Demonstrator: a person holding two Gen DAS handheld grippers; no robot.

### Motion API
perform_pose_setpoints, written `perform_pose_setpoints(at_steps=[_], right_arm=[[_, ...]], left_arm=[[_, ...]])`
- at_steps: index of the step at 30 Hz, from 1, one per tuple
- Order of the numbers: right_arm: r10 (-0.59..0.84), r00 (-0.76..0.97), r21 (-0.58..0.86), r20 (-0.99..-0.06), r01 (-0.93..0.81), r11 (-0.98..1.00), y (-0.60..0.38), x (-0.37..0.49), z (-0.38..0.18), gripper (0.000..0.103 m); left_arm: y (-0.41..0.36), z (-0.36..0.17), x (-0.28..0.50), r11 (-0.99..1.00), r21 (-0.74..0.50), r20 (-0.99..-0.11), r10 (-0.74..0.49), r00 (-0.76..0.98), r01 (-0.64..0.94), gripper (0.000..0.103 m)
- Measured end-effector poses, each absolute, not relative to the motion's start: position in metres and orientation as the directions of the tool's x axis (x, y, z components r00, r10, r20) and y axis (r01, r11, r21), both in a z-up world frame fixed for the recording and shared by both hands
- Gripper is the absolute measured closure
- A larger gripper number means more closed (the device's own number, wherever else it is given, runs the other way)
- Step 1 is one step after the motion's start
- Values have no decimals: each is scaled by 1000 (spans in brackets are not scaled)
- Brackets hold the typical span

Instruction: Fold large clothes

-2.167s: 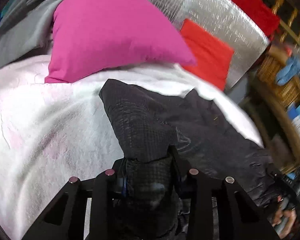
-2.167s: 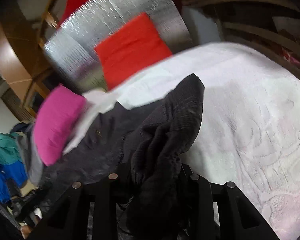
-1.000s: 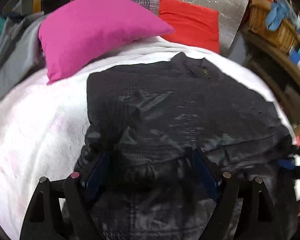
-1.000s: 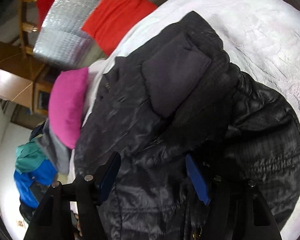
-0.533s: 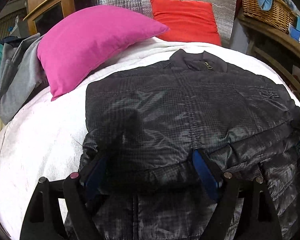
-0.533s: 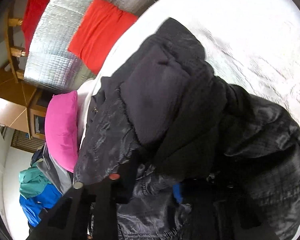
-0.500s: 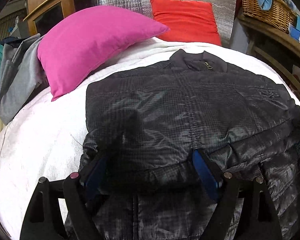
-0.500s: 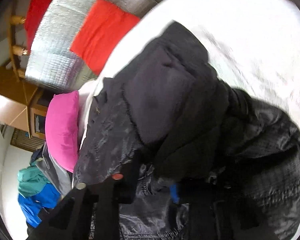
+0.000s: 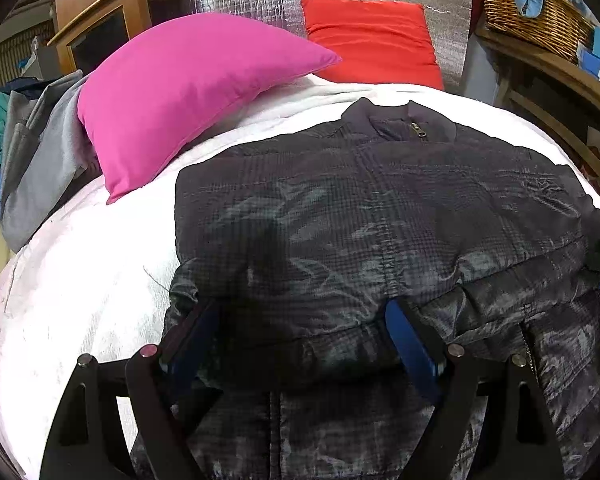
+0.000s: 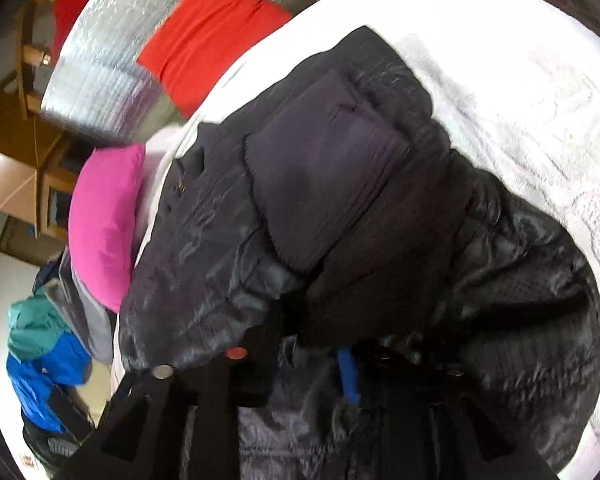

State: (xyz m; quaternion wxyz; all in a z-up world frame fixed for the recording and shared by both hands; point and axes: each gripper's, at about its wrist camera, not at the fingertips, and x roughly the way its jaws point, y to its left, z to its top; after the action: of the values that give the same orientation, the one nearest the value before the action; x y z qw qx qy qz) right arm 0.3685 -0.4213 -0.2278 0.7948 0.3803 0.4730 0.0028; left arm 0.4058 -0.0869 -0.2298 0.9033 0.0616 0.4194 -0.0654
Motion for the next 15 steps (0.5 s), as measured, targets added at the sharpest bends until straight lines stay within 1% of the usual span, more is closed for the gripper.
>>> perform_pose_setpoints(at_steps=[2, 6, 7, 9, 10, 11, 12, 15], right_arm=[[377, 556, 611, -741, 325, 722, -417, 365, -223, 54], [414, 574, 645, -707, 282, 710, -413, 358, -216, 48], [432, 571, 660, -698, 277, 698, -412, 358, -217, 44], [482, 562, 698, -672, 263, 666, -408, 357, -219, 43], [501, 560, 713, -660, 257, 653, -404, 358, -219, 43], [507, 557, 716, -658, 254, 650, -400, 359, -218, 41], [516, 555, 723, -652, 249, 645, -396, 360, -218, 37], [523, 559, 734, -643, 255, 629, -386, 365, -219, 32]], left_arm=[[-86, -227, 406, 985, 49, -777, -68, 626, 168, 17], [-69, -217, 402, 991, -20, -789, -99, 606, 135, 17], [-60, -214, 399, 991, -65, -792, -123, 598, 117, 17], [-44, -213, 395, 980, -180, -800, -195, 568, 83, 17], [-33, -215, 393, 963, -265, -803, -251, 540, 54, 17], [-27, -218, 392, 945, -326, -801, -295, 520, 35, 17], [-18, -225, 391, 907, -421, -791, -370, 487, 6, 17], [-9, -240, 393, 825, -563, -760, -497, 418, -43, 17]])
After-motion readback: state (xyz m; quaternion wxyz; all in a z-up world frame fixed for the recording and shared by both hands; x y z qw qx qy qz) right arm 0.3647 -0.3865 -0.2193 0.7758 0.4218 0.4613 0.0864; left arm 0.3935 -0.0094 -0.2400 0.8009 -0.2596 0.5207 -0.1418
